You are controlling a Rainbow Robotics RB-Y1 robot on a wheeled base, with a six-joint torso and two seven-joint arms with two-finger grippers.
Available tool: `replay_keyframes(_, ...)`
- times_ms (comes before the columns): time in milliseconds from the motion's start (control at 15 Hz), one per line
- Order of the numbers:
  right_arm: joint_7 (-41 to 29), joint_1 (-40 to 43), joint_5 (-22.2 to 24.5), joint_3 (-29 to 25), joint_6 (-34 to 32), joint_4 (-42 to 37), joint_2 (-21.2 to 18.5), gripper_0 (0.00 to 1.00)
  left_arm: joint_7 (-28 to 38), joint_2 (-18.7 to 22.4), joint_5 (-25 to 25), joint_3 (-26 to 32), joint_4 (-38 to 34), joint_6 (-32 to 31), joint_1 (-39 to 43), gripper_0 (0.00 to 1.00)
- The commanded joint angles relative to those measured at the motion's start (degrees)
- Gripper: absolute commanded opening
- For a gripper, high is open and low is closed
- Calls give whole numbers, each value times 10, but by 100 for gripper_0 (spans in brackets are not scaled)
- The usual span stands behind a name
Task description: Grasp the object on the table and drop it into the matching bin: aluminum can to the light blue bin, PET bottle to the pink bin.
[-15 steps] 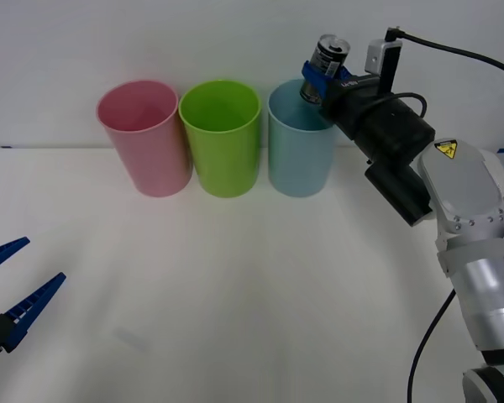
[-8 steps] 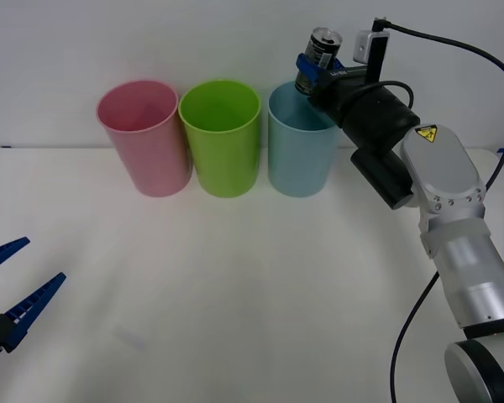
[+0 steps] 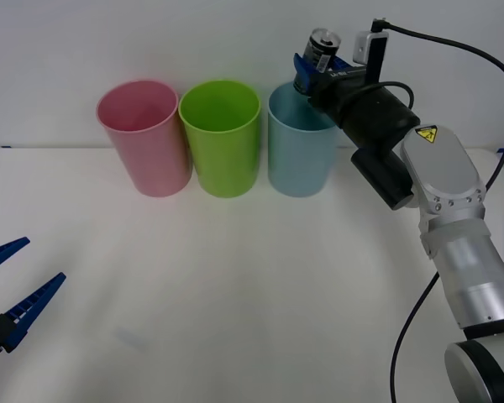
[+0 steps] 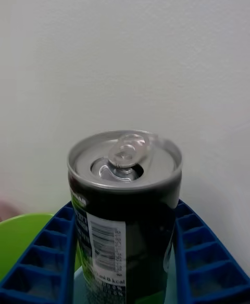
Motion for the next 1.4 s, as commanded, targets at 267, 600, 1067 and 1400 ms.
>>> replay_keyframes(267,3,24,0,-6,-12,-30,-4,100,0,0,0,0,0,0,0,100)
replay_keyframes(600,0,91,-4,-2,-30,-108,-29,100,0,0,0,0,0,0,0,100)
replay_keyframes(1067,2,231,-53,16,-38,-256,-95,100,0,0,0,0,0,0,0,100)
replay_keyframes(1400,13,348,-88,12,-39,-344,-146,100,0,0,0,0,0,0,0,100)
